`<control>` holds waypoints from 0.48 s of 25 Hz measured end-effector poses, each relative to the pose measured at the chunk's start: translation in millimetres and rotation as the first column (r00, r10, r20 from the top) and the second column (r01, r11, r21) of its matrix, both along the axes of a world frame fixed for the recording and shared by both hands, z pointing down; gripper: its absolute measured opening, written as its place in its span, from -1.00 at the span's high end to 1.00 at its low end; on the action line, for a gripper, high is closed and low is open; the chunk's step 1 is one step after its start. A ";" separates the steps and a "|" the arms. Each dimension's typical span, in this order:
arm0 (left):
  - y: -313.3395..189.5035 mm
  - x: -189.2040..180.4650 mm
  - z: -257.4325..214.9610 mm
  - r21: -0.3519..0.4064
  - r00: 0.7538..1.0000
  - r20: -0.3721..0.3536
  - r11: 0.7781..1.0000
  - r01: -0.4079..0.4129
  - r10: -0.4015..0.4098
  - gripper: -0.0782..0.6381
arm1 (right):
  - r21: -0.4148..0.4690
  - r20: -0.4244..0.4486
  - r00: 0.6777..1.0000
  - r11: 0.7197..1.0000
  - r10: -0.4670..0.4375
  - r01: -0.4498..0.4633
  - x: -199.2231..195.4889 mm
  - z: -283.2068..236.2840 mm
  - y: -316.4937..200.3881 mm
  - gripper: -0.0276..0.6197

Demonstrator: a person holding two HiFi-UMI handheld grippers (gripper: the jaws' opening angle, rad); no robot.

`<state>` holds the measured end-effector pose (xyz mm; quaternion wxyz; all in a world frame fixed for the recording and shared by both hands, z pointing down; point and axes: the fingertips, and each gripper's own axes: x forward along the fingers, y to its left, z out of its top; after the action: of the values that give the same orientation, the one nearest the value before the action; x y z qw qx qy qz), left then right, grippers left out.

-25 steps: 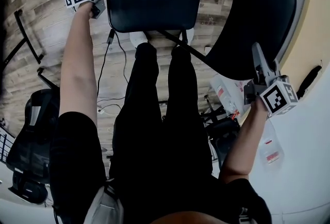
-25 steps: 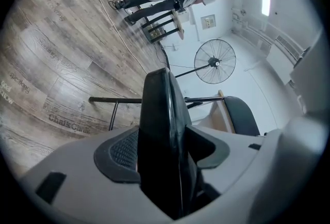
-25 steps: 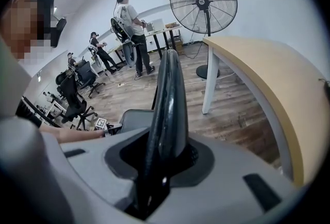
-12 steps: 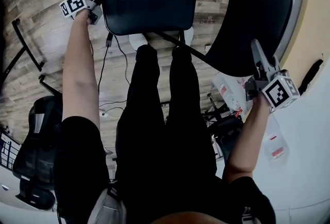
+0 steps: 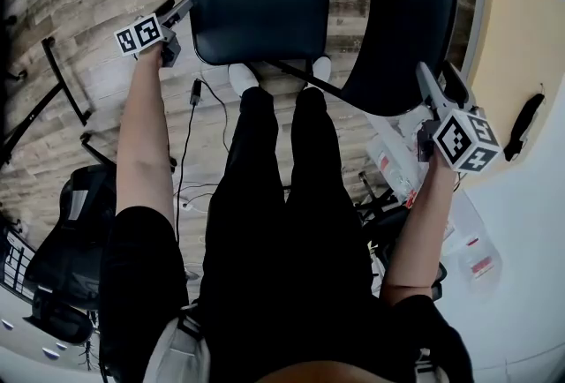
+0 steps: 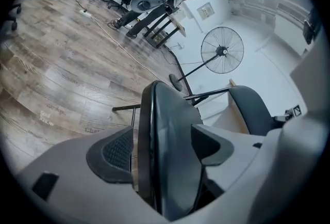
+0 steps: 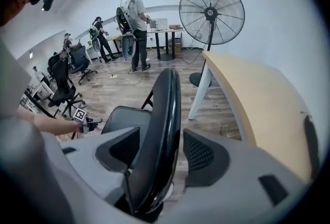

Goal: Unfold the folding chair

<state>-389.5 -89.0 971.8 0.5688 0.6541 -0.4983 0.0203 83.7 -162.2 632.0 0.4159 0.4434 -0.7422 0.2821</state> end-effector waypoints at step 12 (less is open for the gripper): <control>14.1 56.1 -272.3 0.268 0.995 0.101 0.963 -0.040 0.014 -0.14 | 0.258 0.248 0.931 0.944 -0.268 0.203 -81.3 -131.0 23.7 0.14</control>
<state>-333.4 -74.9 699.5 0.4490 0.7303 -0.5148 -0.0076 2.4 -138.4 501.0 0.2843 0.3509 -0.8689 0.2025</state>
